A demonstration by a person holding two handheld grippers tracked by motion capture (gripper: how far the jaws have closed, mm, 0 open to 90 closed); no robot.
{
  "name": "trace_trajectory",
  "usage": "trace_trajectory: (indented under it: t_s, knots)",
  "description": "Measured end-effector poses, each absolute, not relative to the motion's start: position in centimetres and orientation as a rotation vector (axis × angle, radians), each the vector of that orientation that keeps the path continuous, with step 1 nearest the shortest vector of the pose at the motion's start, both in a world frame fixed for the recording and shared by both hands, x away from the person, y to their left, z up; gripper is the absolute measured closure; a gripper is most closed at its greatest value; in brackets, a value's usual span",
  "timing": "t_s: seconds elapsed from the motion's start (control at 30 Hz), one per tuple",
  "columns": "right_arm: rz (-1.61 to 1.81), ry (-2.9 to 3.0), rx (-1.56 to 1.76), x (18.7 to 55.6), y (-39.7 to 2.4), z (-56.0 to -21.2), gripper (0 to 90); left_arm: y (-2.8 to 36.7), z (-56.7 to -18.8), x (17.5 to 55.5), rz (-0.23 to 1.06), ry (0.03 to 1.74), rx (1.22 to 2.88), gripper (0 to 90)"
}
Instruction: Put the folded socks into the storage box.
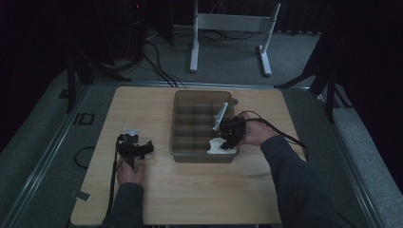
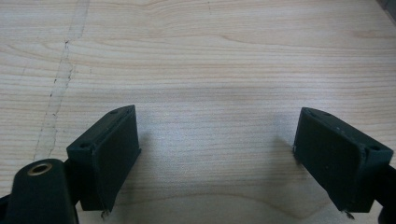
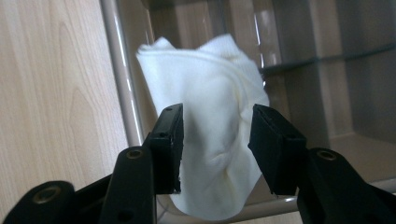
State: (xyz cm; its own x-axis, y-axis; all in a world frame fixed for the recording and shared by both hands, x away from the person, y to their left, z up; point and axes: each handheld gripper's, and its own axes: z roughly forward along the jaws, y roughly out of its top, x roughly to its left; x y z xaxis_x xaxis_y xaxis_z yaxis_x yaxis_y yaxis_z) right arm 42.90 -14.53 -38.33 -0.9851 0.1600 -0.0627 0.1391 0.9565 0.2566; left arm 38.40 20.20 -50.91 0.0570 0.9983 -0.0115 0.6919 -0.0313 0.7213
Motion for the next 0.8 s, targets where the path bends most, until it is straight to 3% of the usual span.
trace_trajectory:
  t_s: [0.33,0.37,0.6,0.8]
  knots:
    - [0.444,2.991,0.211,42.7,-14.4,-37.1,60.8,20.2,-50.9,38.4,0.708,1.691,1.782,14.5]
    - [0.442,2.989,0.204,42.6,-14.2,-37.0,67.9,20.2,-50.9,38.4,0.708,1.691,1.782,14.5]
    - [0.398,2.989,0.195,42.6,-14.0,-37.4,88.0,20.2,-50.9,38.4,0.708,1.691,1.781,14.5]
    - [0.395,2.981,0.194,42.8,-13.9,-37.5,90.0,20.2,-50.9,38.4,0.708,1.69,1.781,14.5]
